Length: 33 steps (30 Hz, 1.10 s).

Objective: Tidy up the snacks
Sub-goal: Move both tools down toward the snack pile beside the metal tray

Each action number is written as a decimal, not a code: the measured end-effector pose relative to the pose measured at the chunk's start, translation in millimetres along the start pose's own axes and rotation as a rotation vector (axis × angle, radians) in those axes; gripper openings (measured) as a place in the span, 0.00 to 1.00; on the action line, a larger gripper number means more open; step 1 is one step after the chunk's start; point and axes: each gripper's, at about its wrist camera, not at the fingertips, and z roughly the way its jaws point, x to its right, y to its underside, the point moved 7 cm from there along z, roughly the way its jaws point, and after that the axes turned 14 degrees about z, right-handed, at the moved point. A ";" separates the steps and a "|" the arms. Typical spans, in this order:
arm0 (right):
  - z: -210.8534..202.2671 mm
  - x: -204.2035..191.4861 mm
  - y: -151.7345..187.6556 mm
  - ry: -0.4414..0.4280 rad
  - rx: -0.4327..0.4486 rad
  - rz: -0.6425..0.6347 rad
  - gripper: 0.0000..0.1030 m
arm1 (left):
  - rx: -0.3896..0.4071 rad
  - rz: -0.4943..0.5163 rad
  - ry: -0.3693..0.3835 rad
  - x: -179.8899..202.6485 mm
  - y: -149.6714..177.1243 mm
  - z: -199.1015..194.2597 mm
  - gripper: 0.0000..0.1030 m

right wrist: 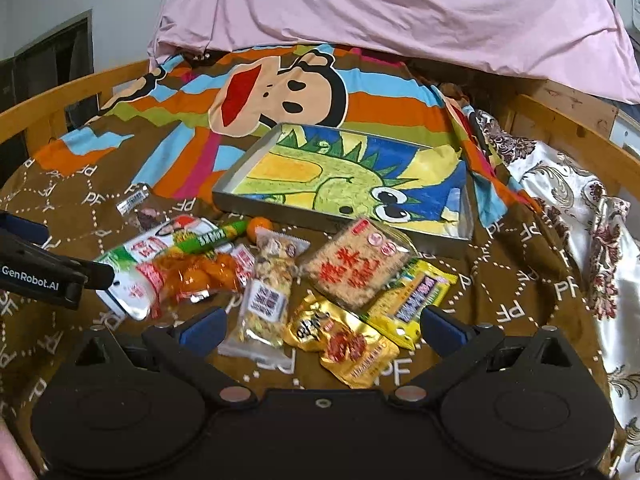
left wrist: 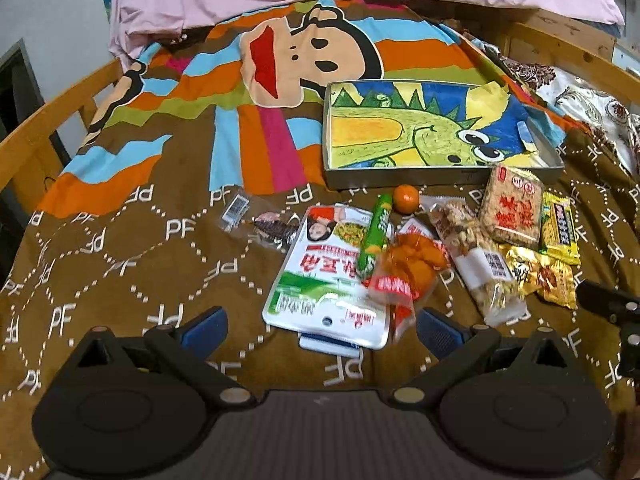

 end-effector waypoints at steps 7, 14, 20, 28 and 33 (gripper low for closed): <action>14.3 -3.9 -3.1 0.039 0.001 -0.023 0.99 | 0.038 0.024 0.004 -8.6 -13.3 9.2 1.00; 26.9 -6.9 -2.7 0.049 -0.007 -0.035 0.99 | 0.070 0.065 0.023 -6.1 -19.1 16.9 1.00; 35.1 -14.9 -0.2 -0.024 -0.010 -0.085 0.99 | 0.122 0.117 0.067 -1.6 -24.7 18.4 1.00; 62.0 -21.8 -8.3 -0.135 -0.077 -0.135 0.95 | 0.259 0.184 0.221 7.6 -28.3 18.4 1.00; 86.6 -29.3 -15.3 -0.218 -0.142 -0.145 0.85 | 0.303 0.286 0.289 25.5 -26.3 24.8 0.99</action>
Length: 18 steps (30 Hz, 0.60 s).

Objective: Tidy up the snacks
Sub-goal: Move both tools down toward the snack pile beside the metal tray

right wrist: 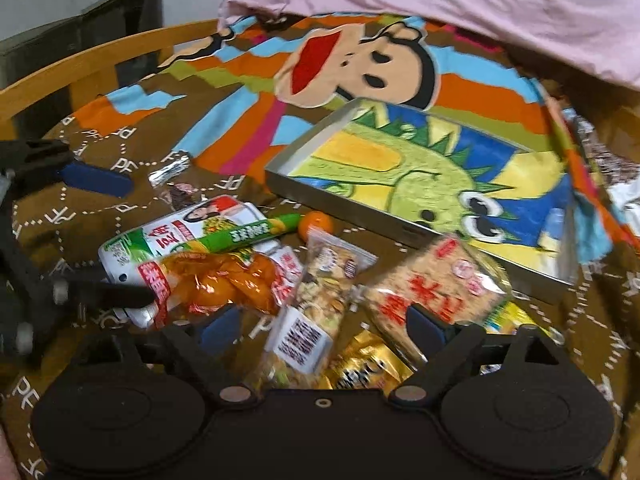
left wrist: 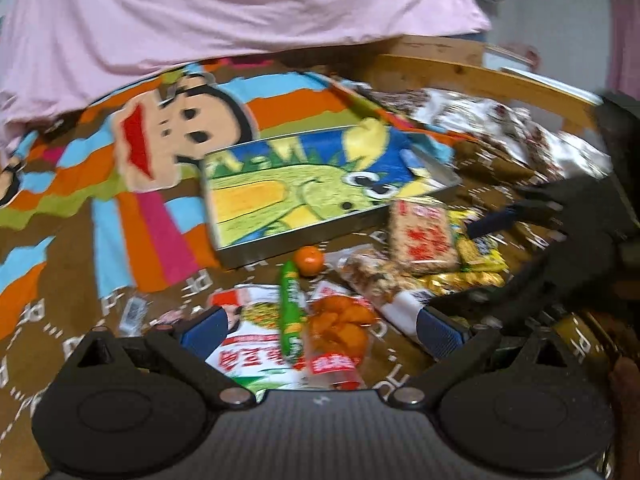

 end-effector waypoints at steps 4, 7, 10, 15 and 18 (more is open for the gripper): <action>18.4 3.1 -2.2 -0.012 -0.047 0.004 0.75 | 0.012 0.070 0.010 9.6 -2.2 16.5 0.97; 24.1 8.0 -3.9 -0.027 -0.070 0.018 0.75 | -0.015 0.034 0.070 6.0 3.6 31.2 0.98; 26.0 14.7 -5.6 -0.049 -0.093 0.040 0.73 | -0.034 0.044 0.098 6.8 11.4 37.8 0.98; 28.8 21.2 -5.3 -0.059 -0.116 0.082 0.68 | -0.041 0.122 0.087 15.8 14.4 38.7 0.98; 30.1 20.7 -6.4 -0.078 -0.117 0.115 0.65 | -0.047 0.148 0.077 19.6 14.2 39.5 0.98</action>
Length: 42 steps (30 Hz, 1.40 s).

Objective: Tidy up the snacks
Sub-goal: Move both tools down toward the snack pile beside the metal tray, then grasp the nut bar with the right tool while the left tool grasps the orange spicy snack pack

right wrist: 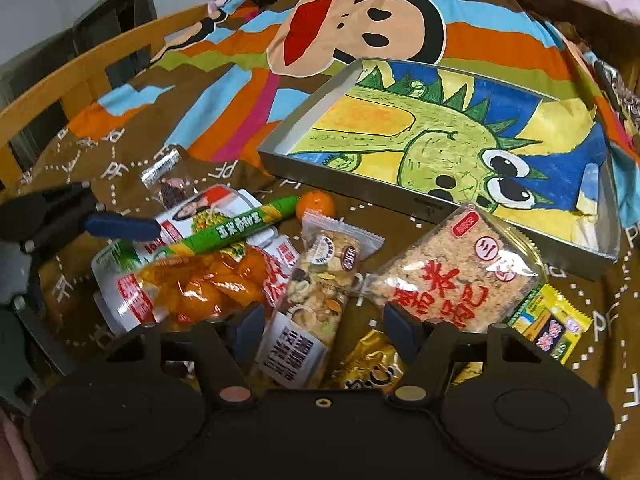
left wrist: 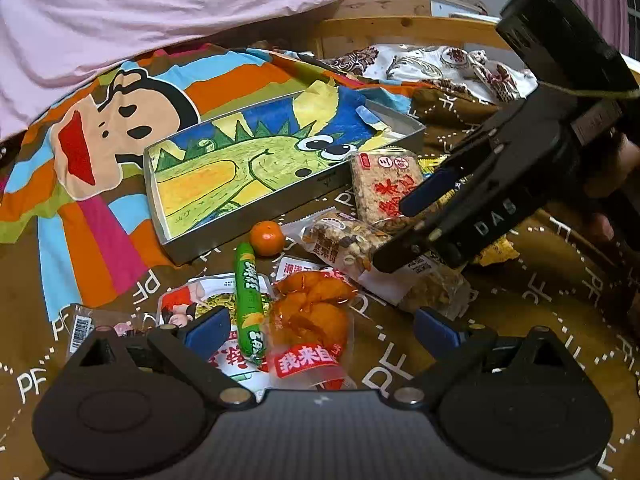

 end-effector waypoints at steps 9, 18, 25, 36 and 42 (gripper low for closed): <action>14.5 0.1 6.8 -0.053 -0.077 0.128 0.43 | -0.006 0.023 -0.009 5.9 -2.1 2.9 0.98; 20.0 8.9 10.4 -0.017 -0.152 0.199 0.38 | 0.013 0.039 0.045 14.9 -6.6 9.1 0.98; 11.4 36.3 2.5 0.037 -0.145 0.227 0.38 | 0.048 0.033 0.078 12.9 -21.7 18.7 0.97; 13.0 45.0 2.2 0.021 -0.151 0.261 0.38 | -0.061 -0.038 0.124 -4.1 -18.1 54.1 0.96; 13.4 42.0 4.2 0.020 -0.142 0.245 0.39 | -0.112 -0.059 0.195 0.3 -13.7 51.7 0.96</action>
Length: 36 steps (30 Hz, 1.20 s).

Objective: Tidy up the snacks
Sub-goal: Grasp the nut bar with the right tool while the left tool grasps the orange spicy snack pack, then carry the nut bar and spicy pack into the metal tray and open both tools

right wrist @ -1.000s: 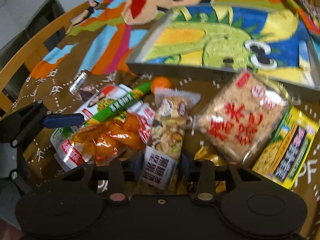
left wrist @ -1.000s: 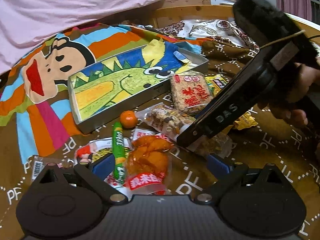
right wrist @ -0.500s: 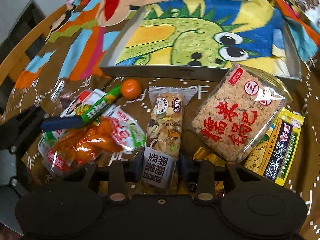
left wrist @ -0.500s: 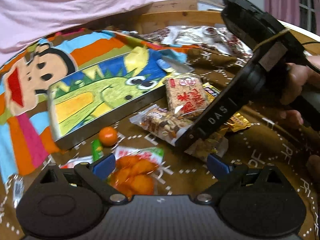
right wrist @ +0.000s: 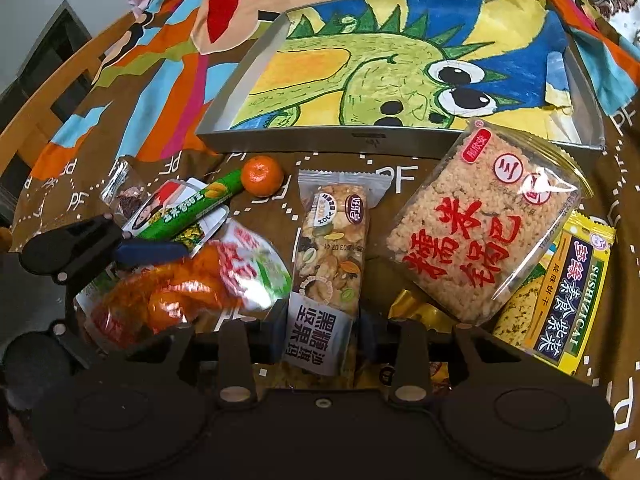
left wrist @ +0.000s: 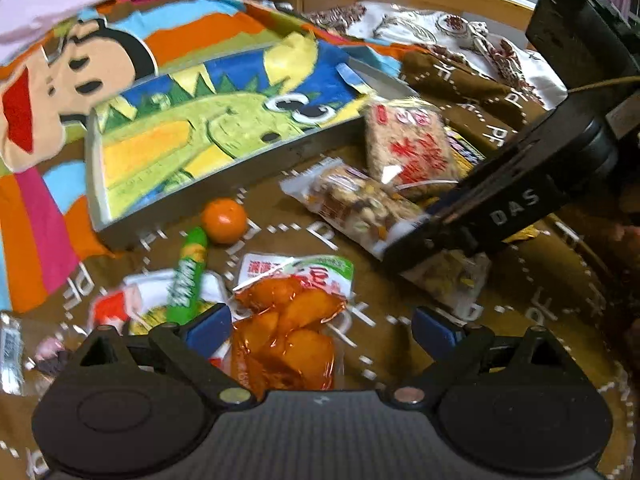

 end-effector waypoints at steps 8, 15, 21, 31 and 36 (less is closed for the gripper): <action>2.6 0.3 2.4 0.000 -0.001 0.004 0.41 | -0.056 -0.080 0.003 -2.2 3.8 3.7 0.85; 5.9 -5.1 9.6 0.034 0.020 -0.050 0.43 | -0.121 -0.054 -0.100 5.8 7.7 4.1 0.63; -1.3 -9.8 19.8 0.075 0.077 -0.067 0.38 | -0.107 -0.204 -0.099 -2.4 14.6 -8.3 0.55; -53.8 -33.6 27.9 0.118 0.317 -0.198 0.38 | -0.002 -0.428 -0.059 -7.8 25.8 -45.1 0.54; -69.7 -27.1 19.7 0.144 0.422 -0.195 0.38 | 0.052 -0.494 -0.016 -8.9 20.9 -58.4 0.54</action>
